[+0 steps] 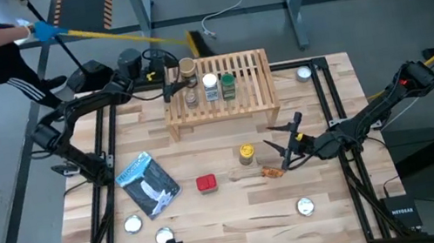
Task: Shelf spices
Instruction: Remove the brown seasoning bottle from the shelf
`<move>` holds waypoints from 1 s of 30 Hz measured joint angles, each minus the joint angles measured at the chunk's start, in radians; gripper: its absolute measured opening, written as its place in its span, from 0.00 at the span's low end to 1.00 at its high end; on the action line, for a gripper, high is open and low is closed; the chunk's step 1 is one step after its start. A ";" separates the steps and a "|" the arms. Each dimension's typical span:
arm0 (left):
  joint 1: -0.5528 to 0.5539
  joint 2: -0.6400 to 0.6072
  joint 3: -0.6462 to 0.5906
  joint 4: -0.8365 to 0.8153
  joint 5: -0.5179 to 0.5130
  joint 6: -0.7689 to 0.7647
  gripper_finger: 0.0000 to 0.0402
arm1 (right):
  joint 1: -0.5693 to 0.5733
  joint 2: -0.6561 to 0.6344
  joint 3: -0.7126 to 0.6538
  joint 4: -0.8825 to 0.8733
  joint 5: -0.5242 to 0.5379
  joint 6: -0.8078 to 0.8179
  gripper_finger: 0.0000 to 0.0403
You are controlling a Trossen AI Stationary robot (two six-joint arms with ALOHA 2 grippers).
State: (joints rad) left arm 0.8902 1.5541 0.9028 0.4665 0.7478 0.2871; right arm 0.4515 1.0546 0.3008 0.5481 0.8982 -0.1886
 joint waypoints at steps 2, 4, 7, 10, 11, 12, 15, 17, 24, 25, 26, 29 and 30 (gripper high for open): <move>-0.006 0.006 0.000 0.014 0.000 0.000 0.88 | 0.000 0.000 0.000 -0.001 -0.001 0.000 0.49; -0.010 0.010 0.000 0.035 0.000 -0.007 0.88 | 0.000 0.000 0.000 -0.001 0.000 0.000 0.49; -0.015 0.011 0.000 0.055 0.000 -0.015 0.88 | 0.000 0.000 0.000 0.000 -0.001 0.000 0.49; -0.019 0.011 0.000 0.060 0.000 -0.018 0.88 | 0.000 0.000 0.000 -0.001 -0.001 0.000 0.49; -0.019 0.011 0.000 0.060 0.000 -0.018 0.88 | 0.000 0.000 0.000 -0.001 -0.001 0.000 0.49; -0.020 0.011 0.000 0.061 0.000 -0.018 0.88 | 0.000 0.000 0.000 -0.004 -0.001 0.000 0.49; -0.022 0.011 0.000 0.078 0.001 -0.038 0.88 | 0.000 0.000 0.000 -0.006 -0.001 0.000 0.49; -0.029 0.011 0.000 0.087 0.005 -0.040 0.88 | 0.000 0.000 0.000 -0.006 -0.001 0.000 0.49; -0.045 0.011 0.000 0.124 0.011 -0.049 0.88 | 0.000 0.000 0.000 -0.006 -0.001 0.000 0.49; -0.047 0.011 0.000 0.122 0.011 -0.049 0.88 | 0.000 0.000 0.000 -0.005 -0.002 0.000 0.49; -0.047 0.011 0.000 0.122 0.011 -0.049 0.88 | 0.000 0.000 0.000 -0.005 -0.002 0.000 0.49; -0.052 0.011 0.000 0.122 0.011 -0.050 0.88 | 0.000 0.000 0.000 -0.005 -0.002 0.000 0.49; -0.053 0.011 0.000 0.122 0.011 -0.050 0.88 | 0.000 0.000 0.000 -0.005 -0.002 0.000 0.49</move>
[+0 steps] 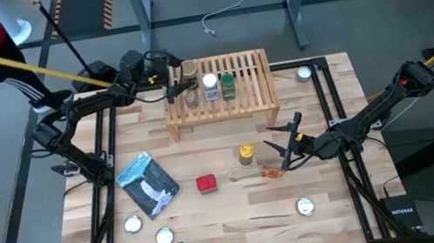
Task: Shelf spices
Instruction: Remove the brown seasoning bottle from the shelf
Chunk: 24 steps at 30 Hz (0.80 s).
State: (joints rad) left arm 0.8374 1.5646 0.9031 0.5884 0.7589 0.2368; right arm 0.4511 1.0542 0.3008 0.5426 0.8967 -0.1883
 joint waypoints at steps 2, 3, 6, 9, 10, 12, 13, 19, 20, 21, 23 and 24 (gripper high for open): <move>0.000 0.000 0.000 -0.001 0.000 0.003 0.88 | 0.000 0.000 0.000 0.000 0.000 0.000 0.49; 0.000 0.002 0.000 0.001 0.000 0.004 0.88 | 0.000 0.000 0.000 0.000 0.000 0.000 0.49; 0.001 0.018 0.000 0.001 0.000 0.002 0.88 | 0.000 0.000 0.000 0.000 0.000 0.000 0.49; 0.001 0.041 0.000 -0.001 -0.001 -0.003 0.88 | 0.000 0.000 0.000 0.000 0.000 0.000 0.49; 0.001 0.047 0.000 -0.001 -0.001 -0.003 0.88 | 0.000 0.000 0.000 0.000 0.000 0.000 0.49; 0.001 0.058 0.000 0.002 -0.001 -0.002 0.88 | 0.000 0.000 0.000 0.000 0.000 0.000 0.49; 0.001 0.063 0.000 0.006 -0.002 -0.002 0.87 | 0.000 0.000 0.000 0.000 0.000 0.000 0.49; 0.001 0.066 0.000 0.020 -0.003 -0.004 0.79 | 0.000 0.000 0.000 0.000 0.000 0.000 0.49; 0.001 0.066 0.000 0.028 -0.003 -0.006 0.77 | 0.000 0.000 0.000 0.000 0.000 0.000 0.49; 0.001 0.066 0.000 0.034 -0.003 -0.006 0.74 | 0.000 0.000 0.000 0.000 0.000 0.000 0.49; 0.001 0.066 0.000 0.038 -0.003 -0.006 0.70 | 0.000 0.000 0.000 0.001 0.000 0.000 0.49; 0.001 0.066 0.000 0.039 -0.003 -0.006 0.68 | 0.000 0.000 0.000 0.000 0.000 0.000 0.49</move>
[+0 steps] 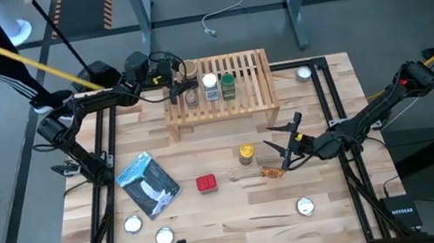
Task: Shelf spices
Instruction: Remove the brown seasoning bottle from the shelf
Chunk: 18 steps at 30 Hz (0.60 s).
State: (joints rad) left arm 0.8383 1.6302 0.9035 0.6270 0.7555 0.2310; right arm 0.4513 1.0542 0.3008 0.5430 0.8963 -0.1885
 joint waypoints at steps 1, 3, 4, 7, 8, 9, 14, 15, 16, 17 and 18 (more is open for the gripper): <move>0.000 0.000 0.000 0.000 0.000 -0.002 0.67 | 0.000 0.000 0.000 0.000 0.000 0.000 0.49; 0.000 0.000 0.000 0.000 0.000 -0.003 0.67 | 0.000 0.000 0.000 0.000 0.000 0.000 0.49; 0.000 0.000 0.000 0.000 0.000 -0.003 0.67 | 0.000 0.000 0.000 0.000 0.000 0.000 0.49; 0.000 0.000 0.000 0.000 -0.007 -0.008 0.67 | 0.000 0.000 0.000 0.000 0.000 0.000 0.49; 0.000 0.000 0.000 0.000 -0.014 -0.011 0.67 | 0.000 0.000 0.000 0.000 0.000 0.000 0.49; 0.001 0.000 0.000 0.000 -0.017 -0.011 0.67 | 0.000 0.000 0.000 0.000 0.000 0.000 0.49; 0.009 0.000 0.000 0.001 -0.019 -0.016 0.68 | 0.000 0.000 0.000 0.000 0.000 0.000 0.49; 0.013 0.000 0.000 0.002 -0.019 -0.022 0.68 | 0.000 0.000 0.000 0.000 0.000 0.000 0.49; 0.015 0.000 0.000 0.003 -0.020 -0.032 0.67 | 0.000 0.000 0.000 0.000 0.000 0.000 0.49; 0.020 0.000 0.000 0.006 -0.021 -0.038 0.67 | 0.000 0.000 0.000 0.000 0.000 0.000 0.49; 0.024 0.000 0.000 0.009 -0.022 -0.044 0.67 | 0.000 0.000 0.000 0.000 0.000 0.000 0.49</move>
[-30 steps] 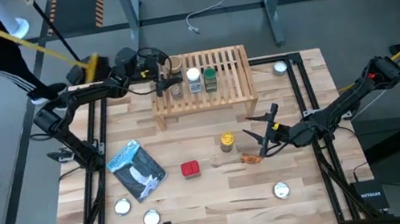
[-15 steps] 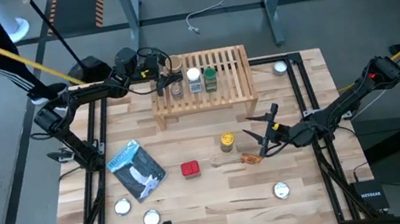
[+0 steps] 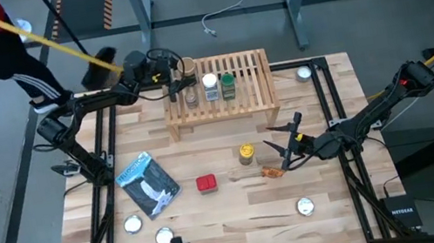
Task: Shelf spices
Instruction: Remove the brown seasoning bottle from the shelf
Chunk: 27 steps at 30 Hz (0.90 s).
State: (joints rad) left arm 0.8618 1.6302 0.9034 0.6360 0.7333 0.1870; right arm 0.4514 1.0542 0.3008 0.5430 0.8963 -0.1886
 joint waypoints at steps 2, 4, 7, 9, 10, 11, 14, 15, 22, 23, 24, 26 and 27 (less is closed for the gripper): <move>0.008 -0.001 0.000 -0.001 0.000 -0.002 0.67 | 0.000 0.000 0.000 0.000 0.000 0.000 0.49; 0.012 -0.003 0.000 0.001 0.000 -0.004 0.67 | 0.000 0.000 0.000 0.000 0.000 0.000 0.49; 0.021 -0.013 0.000 0.001 0.000 -0.008 0.67 | 0.000 0.000 0.000 0.000 0.000 0.000 0.49; 0.026 -0.025 0.000 0.001 0.000 -0.008 0.67 | 0.000 0.000 0.000 0.000 0.000 0.000 0.49; 0.029 -0.035 0.000 0.001 0.000 -0.008 0.67 | 0.000 0.000 0.000 0.000 0.000 0.000 0.49; 0.032 -0.044 0.000 0.000 0.000 -0.008 0.67 | 0.000 0.000 0.000 0.000 0.000 0.000 0.49; 0.042 -0.081 0.000 -0.007 0.001 -0.008 0.67 | 0.000 0.000 0.000 0.000 0.000 0.000 0.49; 0.046 -0.095 0.000 -0.018 0.001 -0.008 0.67 | 0.000 0.000 0.000 0.000 0.000 0.000 0.49; 0.058 -0.219 0.000 -0.162 -0.018 0.021 0.67 | 0.000 0.000 0.000 0.000 0.000 0.000 0.49; 0.058 -0.239 0.000 -0.181 -0.026 0.032 0.67 | 0.000 0.000 0.000 0.000 0.000 0.000 0.49; 0.057 -0.259 0.000 -0.199 -0.035 0.039 0.67 | 0.000 0.000 0.000 0.000 0.000 0.000 0.49; 0.057 -0.300 0.000 -0.239 -0.041 0.052 0.67 | 0.000 0.000 0.000 0.000 0.000 0.000 0.49; 0.057 -0.319 0.000 -0.254 -0.042 0.052 0.67 | 0.000 0.000 0.000 0.000 0.000 0.000 0.49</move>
State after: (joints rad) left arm 0.9184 1.3115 0.9031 0.3822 0.6916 0.2390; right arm 0.4511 1.0542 0.3008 0.5430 0.8959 -0.1886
